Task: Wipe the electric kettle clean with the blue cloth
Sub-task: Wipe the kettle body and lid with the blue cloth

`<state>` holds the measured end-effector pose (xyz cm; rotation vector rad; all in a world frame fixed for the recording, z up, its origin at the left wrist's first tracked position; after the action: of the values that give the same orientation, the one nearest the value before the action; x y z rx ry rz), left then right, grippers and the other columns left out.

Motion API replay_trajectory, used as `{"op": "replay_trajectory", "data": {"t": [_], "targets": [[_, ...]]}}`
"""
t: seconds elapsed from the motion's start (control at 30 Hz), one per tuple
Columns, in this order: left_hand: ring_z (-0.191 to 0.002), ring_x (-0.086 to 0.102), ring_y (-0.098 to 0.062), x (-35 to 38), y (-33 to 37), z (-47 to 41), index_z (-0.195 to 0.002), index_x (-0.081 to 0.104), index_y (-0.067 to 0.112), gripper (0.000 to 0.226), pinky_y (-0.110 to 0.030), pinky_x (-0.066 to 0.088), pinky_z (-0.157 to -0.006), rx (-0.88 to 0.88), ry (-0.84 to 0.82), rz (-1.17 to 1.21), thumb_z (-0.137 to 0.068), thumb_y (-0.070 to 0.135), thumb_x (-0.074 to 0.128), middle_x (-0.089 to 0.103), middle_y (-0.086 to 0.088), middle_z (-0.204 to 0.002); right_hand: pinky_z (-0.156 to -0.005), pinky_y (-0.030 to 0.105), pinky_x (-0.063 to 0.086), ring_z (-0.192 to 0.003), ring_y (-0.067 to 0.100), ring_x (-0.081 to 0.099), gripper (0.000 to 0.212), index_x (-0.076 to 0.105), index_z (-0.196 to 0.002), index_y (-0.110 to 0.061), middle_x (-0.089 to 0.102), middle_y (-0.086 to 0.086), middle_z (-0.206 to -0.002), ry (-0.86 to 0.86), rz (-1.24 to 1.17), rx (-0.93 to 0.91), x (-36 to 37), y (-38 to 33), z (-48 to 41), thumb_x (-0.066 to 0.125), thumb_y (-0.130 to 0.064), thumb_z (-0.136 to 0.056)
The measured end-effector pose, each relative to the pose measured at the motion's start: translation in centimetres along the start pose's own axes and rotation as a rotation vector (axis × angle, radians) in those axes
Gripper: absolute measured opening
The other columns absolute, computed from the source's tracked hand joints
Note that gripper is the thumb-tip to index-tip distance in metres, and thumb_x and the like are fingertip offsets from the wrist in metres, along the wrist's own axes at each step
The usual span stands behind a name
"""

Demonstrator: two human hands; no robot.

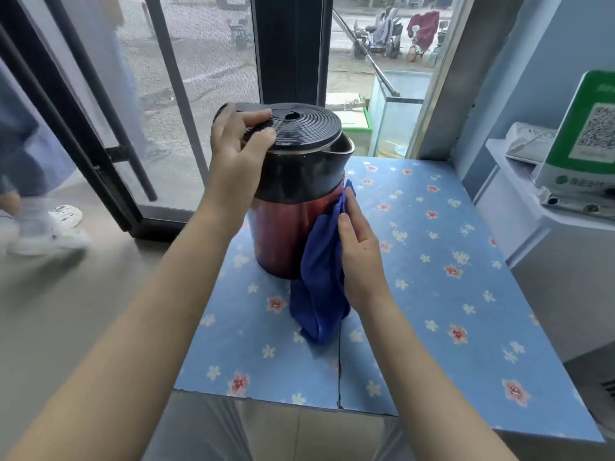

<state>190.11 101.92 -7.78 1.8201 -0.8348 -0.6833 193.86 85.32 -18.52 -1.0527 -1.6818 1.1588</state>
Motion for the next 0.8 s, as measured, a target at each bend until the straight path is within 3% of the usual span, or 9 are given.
{"op": "replay_trajectory", "data": {"t": [0.1,0.17,0.23,0.33,0.47,0.57,0.63,0.73,0.8], "targets": [[-0.116,0.056,-0.018,-1.0,-0.6,-0.7,-0.111,0.053,0.03,0.031,-0.032,0.047,-0.096,-0.067,-0.083,0.157,-0.081,0.032,0.062,0.052,-0.001,-0.127,-0.112,0.017,0.036,-0.128,-0.014,0.044,0.044,0.043,-0.146,-0.022,0.048,-0.026,-0.14,-0.014,0.031,-0.058,-0.2,-1.6,0.5,0.042,-0.009,-0.104],[-0.121,0.055,-0.022,-1.4,-1.0,-0.9,-0.11,0.053,0.032,0.037,-0.031,0.048,-0.094,-0.102,-0.076,0.171,-0.076,0.038,0.067,0.05,-0.009,-0.136,-0.116,0.027,0.034,-0.133,-0.006,0.044,0.045,0.043,-0.146,-0.021,0.048,-0.015,-0.147,-0.006,0.046,-0.102,-0.3,-2.6,0.6,0.044,-0.007,-0.103],[-0.117,0.058,-0.011,-1.6,-1.2,-1.1,-0.108,0.059,0.033,0.03,-0.019,0.048,-0.089,-0.101,-0.073,0.135,-0.079,0.038,0.065,0.053,-0.01,-0.137,-0.116,0.03,0.036,-0.134,-0.002,0.045,0.047,0.042,-0.146,-0.021,0.047,-0.011,-0.148,-0.014,0.068,-0.147,-0.2,-3.6,0.5,0.046,-0.005,-0.102],[-0.087,0.061,0.015,-1.8,-0.9,-1.3,-0.123,0.055,0.026,0.033,-0.002,0.044,-0.068,-0.064,-0.105,0.121,-0.089,0.027,0.055,0.059,0.005,-0.12,-0.116,0.035,0.037,-0.136,0.002,0.045,0.051,0.04,-0.147,-0.025,0.045,-0.009,-0.151,-0.043,0.107,-0.191,0.0,-4.0,0.2,0.049,-0.007,-0.1],[-0.078,0.061,0.006,-2.5,-1.0,-1.8,-0.129,0.044,0.03,0.047,-0.011,0.046,-0.072,-0.051,-0.117,0.113,-0.083,0.028,0.051,0.06,0.005,-0.111,-0.114,0.019,0.034,-0.133,-0.013,0.039,0.05,0.037,-0.148,-0.034,0.04,-0.027,-0.148,-0.01,0.136,-0.054,-0.1,-0.4,0.5,0.048,-0.017,-0.102],[-0.072,0.059,0.001,-2.7,-1.2,-2.5,-0.116,0.049,0.028,0.034,-0.019,0.044,-0.075,-0.126,-0.082,0.17,-0.082,0.025,0.053,0.062,0.009,-0.093,-0.115,0.014,0.027,-0.136,-0.009,0.034,0.047,0.035,-0.15,-0.027,0.036,-0.015,-0.156,0.01,0.15,0.04,-0.4,1.6,1.1,0.042,-0.016,-0.105],[-0.075,0.058,-0.004,-2.7,-1.2,-2.8,-0.11,0.052,0.022,0.024,-0.019,0.048,-0.075,-0.165,-0.092,0.239,-0.086,0.022,0.054,0.061,0.005,-0.091,-0.11,0.007,0.028,-0.135,-0.011,0.034,0.045,0.035,-0.148,-0.03,0.034,-0.021,-0.155,-0.022,0.129,0.067,-0.4,1.5,1.0,0.042,-0.017,-0.105],[-0.076,0.063,-0.006,-2.5,-1.0,-3.0,-0.104,0.057,0.016,0.015,-0.017,0.051,-0.069,-0.207,-0.105,0.294,-0.099,0.01,0.044,0.064,0.001,-0.091,-0.108,0.012,0.035,-0.125,-0.02,0.042,0.046,0.035,-0.146,-0.038,0.041,-0.042,-0.136,-0.076,0.112,0.082,-0.4,0.5,0.9,0.043,-0.02,-0.104],[-0.085,0.064,-0.009,-2.4,-1.0,-3.2,-0.103,0.061,0.016,0.018,-0.02,0.052,-0.078,-0.196,-0.092,0.259,-0.097,0.015,0.044,0.066,0.001,-0.095,-0.11,0.015,0.037,-0.127,-0.018,0.042,0.05,0.032,-0.15,-0.037,0.042,-0.035,-0.139,-0.083,0.14,0.043,-0.5,-0.4,0.7,0.045,-0.02,-0.104]]}}
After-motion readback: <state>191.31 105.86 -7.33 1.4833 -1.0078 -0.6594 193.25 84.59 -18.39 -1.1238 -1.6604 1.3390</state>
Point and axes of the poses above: each hand's wrist, its own z-axis away from the middle knuckle, its own x-axis out of the palm, y = z × x, the point moved 2 cm from there along -z, towards the middle knuckle
